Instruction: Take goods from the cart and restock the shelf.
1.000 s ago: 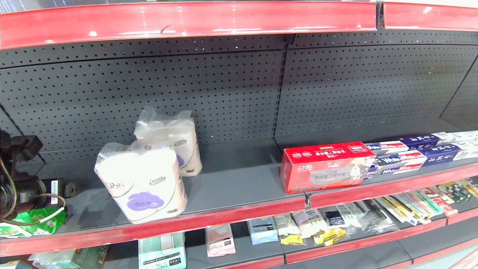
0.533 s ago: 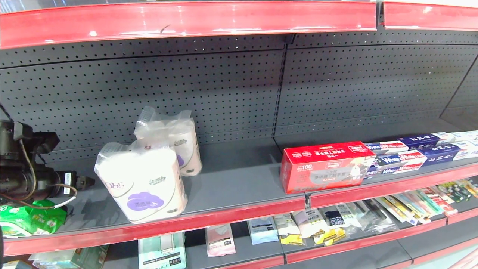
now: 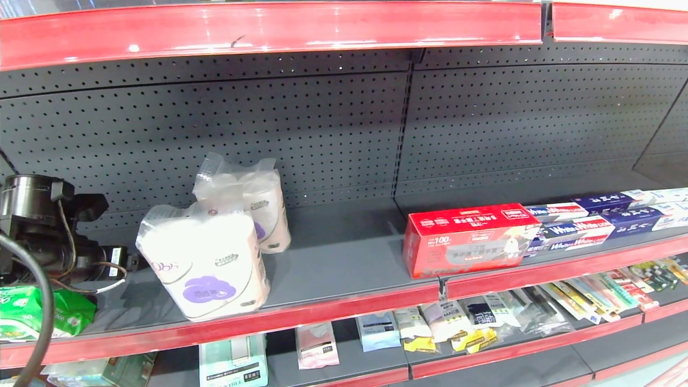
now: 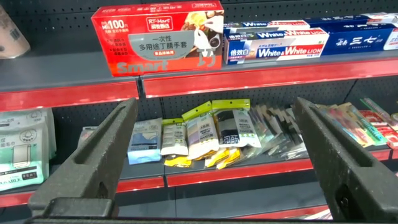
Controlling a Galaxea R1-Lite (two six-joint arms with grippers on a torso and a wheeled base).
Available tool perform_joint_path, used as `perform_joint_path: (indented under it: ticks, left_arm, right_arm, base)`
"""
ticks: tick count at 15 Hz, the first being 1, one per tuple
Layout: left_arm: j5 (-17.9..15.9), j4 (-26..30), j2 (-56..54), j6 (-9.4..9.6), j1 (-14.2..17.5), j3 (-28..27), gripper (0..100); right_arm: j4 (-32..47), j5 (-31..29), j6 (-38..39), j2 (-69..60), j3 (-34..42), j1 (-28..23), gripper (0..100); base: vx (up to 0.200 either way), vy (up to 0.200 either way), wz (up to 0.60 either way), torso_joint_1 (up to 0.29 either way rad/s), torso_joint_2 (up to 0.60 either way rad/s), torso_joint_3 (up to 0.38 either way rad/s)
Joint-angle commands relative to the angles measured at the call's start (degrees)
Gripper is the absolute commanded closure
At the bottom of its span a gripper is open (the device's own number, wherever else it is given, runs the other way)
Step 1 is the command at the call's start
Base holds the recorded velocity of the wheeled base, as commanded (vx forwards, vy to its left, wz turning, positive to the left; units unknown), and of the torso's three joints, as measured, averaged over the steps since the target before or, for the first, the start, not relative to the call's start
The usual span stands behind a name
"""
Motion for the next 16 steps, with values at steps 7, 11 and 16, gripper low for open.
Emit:
perform_joint_path:
  ticks: [7,11,16]
  left_arm:
    - [-0.68,-0.14,5.42,1.69,-0.09,-0.09,0]
    - [-1.47,-2.52,7.88,1.78,-0.62,-0.09,0]
    - [-1.82,-4.28,10.34,1.69,-1.85,-0.26,0]
  right_arm:
    - [-0.01,0.04,-0.01,0.07,0.1,-0.01,0]
    - [-0.01,0.04,-0.01,0.07,0.01,-0.01,0]
    - [-0.01,0.04,-0.01,0.07,0.01,-0.01,0]
  base:
    - [0.0,0.0,0.0,0.0,0.0,0.0]
    - [0.0,0.0,0.0,0.0,0.0,0.0]
    - [0.0,0.0,0.0,0.0,0.0,0.0]
